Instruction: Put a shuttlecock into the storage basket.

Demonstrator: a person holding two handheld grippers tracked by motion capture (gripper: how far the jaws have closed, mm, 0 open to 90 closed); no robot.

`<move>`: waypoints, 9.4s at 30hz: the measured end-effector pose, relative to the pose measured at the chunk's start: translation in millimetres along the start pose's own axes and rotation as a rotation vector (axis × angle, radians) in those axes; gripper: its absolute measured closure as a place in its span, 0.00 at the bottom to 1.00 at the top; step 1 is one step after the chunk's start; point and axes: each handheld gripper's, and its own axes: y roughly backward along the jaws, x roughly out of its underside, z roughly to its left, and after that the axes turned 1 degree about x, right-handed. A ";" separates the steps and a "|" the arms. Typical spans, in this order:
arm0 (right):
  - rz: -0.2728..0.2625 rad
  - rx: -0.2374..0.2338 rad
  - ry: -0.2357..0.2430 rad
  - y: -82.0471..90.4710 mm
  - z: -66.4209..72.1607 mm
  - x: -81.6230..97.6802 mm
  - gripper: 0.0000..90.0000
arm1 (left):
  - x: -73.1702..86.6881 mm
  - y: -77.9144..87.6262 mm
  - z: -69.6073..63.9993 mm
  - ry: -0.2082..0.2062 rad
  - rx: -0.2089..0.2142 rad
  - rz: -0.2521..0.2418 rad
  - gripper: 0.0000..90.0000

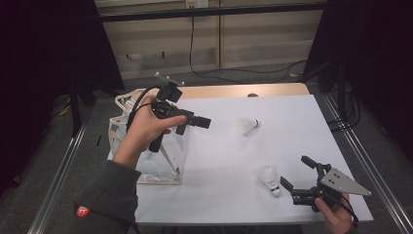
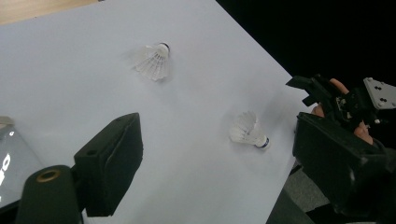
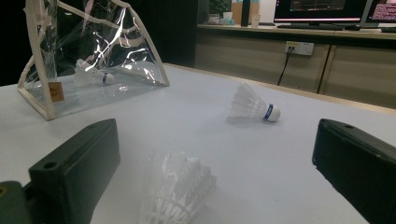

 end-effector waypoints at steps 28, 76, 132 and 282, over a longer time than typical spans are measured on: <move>-0.001 0.000 0.003 0.0 0.0 -0.2 0.01 | 16.8 -27.9 -9.8 -0.047 0.068 0.001 0.13; -0.001 0.003 -0.001 0.6 0.2 -0.7 0.01 | 47.9 -66.4 -9.2 -0.085 0.110 0.026 0.10; -0.003 0.002 0.002 0.2 -0.2 -0.9 0.01 | 77.3 -102.3 -10.0 -0.114 0.090 0.037 0.11; -0.008 0.015 -0.008 0.7 -2.0 -2.1 0.00 | 89.1 -215.8 -48.1 -0.364 0.183 0.134 0.52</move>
